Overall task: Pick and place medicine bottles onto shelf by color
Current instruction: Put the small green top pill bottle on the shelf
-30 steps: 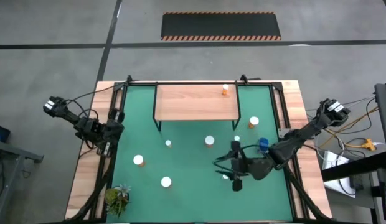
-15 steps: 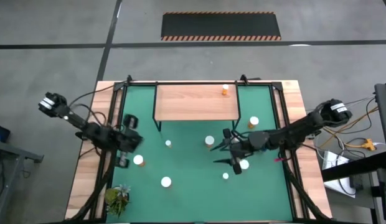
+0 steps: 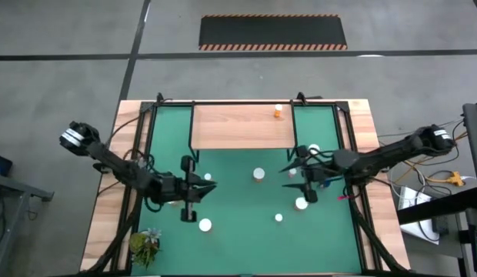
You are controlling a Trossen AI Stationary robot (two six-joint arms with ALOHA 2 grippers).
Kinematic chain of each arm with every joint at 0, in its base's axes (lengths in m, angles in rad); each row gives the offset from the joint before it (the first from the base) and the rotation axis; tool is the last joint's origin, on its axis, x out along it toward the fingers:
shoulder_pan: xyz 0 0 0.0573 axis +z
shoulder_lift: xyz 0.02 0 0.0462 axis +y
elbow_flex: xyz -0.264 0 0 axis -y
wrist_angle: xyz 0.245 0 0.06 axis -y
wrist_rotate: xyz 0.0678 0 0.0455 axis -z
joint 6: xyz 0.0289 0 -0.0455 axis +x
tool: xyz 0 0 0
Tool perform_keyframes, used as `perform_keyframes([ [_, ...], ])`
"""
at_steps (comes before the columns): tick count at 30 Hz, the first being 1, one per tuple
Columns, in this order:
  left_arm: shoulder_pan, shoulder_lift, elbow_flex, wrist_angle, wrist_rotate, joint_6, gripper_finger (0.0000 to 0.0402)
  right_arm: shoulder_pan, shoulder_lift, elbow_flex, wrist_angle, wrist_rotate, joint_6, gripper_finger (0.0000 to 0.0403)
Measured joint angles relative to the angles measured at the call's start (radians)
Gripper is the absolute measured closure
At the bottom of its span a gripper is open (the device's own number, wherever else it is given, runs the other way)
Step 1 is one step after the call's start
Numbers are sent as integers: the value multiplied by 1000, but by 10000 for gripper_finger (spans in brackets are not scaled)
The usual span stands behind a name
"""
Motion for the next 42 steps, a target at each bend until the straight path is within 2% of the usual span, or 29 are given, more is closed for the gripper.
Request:
perform_keyframes([
  [7, 0, 60, 55, -25, -102, -54, 385, 0, -200, -111, -4, 7, 11, 189],
  [11, 0, 68, 95, -149, -183, -145, 385, 0, -297, -155, -5, 6, 14, 189],
  [17, 0, 62, 224, -602, -299, -370, 385, 0, -395, -189, -31, 10, 23, 189],
  [24, 7, 64, 439, -1241, -301, -695, 385, 0, -446, -178, -123, 25, 42, 189],
  [29, 15, 78, 520, -1531, -244, -843, 384, 0, -456, -168, -159, 26, 48, 189],
  [32, 38, 92, 526, -1606, -179, -916, 384, 0, -456, -167, -160, 26, 48, 189],
  [37, 86, 151, 526, -1682, -33, -947, 384, 0, -456, -167, -160, 27, 57, 189],
  [42, 128, 224, 540, -1886, 97, -987, 372, 0, -455, -167, -160, 27, 60, 188],
])
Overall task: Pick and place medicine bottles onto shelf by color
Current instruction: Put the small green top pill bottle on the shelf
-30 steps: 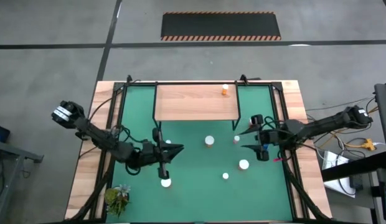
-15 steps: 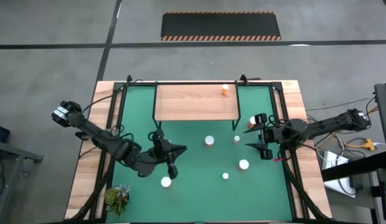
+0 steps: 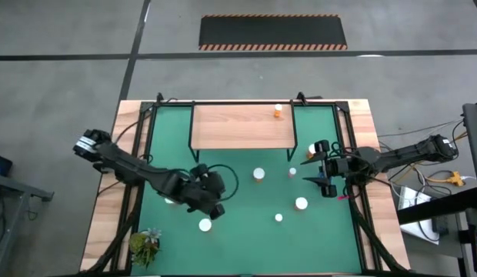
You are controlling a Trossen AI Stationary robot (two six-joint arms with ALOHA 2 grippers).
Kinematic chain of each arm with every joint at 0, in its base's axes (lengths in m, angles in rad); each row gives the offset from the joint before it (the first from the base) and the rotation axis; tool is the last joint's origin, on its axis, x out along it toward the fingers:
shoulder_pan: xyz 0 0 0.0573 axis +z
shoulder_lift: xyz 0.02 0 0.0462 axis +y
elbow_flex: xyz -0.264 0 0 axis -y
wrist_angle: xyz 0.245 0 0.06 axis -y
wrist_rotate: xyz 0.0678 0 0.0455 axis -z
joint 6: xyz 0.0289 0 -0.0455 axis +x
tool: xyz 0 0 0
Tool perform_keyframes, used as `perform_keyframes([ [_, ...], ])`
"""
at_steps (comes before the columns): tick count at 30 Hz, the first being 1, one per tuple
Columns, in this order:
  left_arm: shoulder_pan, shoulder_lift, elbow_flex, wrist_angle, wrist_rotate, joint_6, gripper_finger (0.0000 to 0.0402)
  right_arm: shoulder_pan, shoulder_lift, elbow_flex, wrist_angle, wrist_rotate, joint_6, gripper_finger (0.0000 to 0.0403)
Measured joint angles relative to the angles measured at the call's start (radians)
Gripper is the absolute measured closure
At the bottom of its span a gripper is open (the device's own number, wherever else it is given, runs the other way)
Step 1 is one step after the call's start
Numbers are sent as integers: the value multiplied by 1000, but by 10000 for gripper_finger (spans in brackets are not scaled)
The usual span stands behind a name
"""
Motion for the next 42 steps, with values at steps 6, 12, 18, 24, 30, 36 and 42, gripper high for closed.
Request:
perform_keyframes([
  [6, 17, 38, -4, -179, 35, -6, 291, 0, 0, 0, 0, 0, 8, 188],
  [12, 23, 65, -6, -238, -39, 4, 193, 0, 0, 0, 0, 0, 7, 188],
  [18, 23, 112, -11, -253, -107, 24, 170, 0, 0, 1, 0, 0, 7, 188],
  [24, 32, 155, -19, -254, -133, 23, 182, 0, 1, 1, -2, 0, 8, 188],
  [30, 46, 158, -74, -244, -143, 12, 187, 0, 1, 1, -4, 0, 8, 188],
  [36, 59, 154, -127, -208, -149, -7, 188, 0, 1, 1, -6, 0, 8, 188],
  [42, 63, 154, -162, -129, -149, -6, 188, 0, 1, 1, -6, 0, 8, 188],
])
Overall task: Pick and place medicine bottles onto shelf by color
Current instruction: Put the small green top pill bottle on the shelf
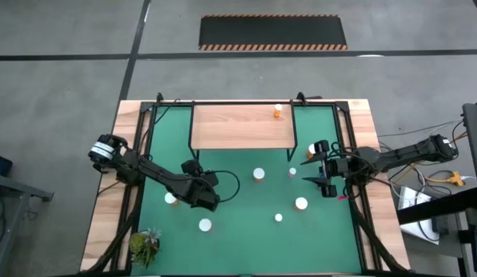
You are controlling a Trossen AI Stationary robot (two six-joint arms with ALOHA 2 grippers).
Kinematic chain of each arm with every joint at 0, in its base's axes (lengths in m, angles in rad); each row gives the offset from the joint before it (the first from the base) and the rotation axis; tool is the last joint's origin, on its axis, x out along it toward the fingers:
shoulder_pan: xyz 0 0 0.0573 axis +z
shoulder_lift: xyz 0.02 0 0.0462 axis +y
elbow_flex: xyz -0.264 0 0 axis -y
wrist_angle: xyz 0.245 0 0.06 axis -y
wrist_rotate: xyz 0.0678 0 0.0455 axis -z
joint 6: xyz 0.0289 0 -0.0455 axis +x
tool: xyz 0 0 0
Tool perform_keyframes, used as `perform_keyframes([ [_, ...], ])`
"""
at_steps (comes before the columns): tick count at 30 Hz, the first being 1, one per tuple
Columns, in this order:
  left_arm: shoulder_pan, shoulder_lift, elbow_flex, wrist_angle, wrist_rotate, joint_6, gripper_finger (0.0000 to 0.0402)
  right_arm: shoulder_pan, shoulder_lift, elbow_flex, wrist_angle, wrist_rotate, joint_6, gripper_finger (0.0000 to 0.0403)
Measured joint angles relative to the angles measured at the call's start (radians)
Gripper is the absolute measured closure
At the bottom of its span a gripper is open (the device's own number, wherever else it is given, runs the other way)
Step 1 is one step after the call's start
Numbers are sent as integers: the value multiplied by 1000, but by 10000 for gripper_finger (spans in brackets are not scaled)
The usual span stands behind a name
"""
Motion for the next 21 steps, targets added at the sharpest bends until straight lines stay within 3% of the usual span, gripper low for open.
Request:
perform_keyframes([
  [11, 0, -6, -7, 23, 8, 0, 195, 0, 0, 0, 0, 1, 0, 188],
  [21, 0, -6, -8, 44, 22, 0, 283, 0, 0, 0, 0, 1, 5, 188],
])
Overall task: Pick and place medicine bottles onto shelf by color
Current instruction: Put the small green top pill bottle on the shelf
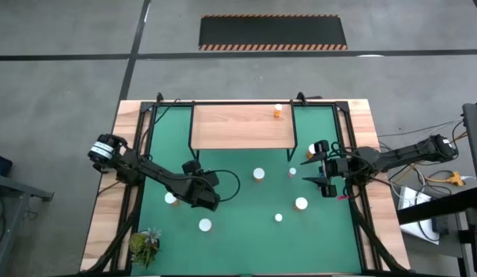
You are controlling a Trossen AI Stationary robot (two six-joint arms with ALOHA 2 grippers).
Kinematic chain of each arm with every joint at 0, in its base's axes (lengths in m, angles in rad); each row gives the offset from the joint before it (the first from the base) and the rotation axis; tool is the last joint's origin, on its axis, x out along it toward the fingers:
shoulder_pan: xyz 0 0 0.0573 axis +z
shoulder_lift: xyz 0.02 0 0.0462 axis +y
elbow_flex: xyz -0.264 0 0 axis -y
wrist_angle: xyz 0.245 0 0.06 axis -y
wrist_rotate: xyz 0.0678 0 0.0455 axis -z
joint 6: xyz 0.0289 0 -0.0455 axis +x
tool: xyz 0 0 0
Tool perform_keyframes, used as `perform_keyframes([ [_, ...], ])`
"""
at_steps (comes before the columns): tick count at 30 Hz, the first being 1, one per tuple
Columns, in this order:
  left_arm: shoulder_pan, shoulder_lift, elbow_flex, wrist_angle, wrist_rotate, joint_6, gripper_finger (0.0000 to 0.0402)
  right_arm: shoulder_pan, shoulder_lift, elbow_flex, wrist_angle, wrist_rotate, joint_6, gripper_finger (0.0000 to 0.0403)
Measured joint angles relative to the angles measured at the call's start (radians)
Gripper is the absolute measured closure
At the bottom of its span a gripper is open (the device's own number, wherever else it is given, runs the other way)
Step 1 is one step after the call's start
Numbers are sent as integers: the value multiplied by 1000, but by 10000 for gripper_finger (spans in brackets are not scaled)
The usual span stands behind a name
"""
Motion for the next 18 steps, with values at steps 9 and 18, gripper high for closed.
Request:
perform_keyframes([
  [9, 0, 0, 4, 3, 35, -1, 319, 0, 0, 0, 0, 0, 3, 188],
  [18, -1, -14, 85, 26, 84, 7, 316, 0, 0, 0, 0, 0, 3, 188],
])
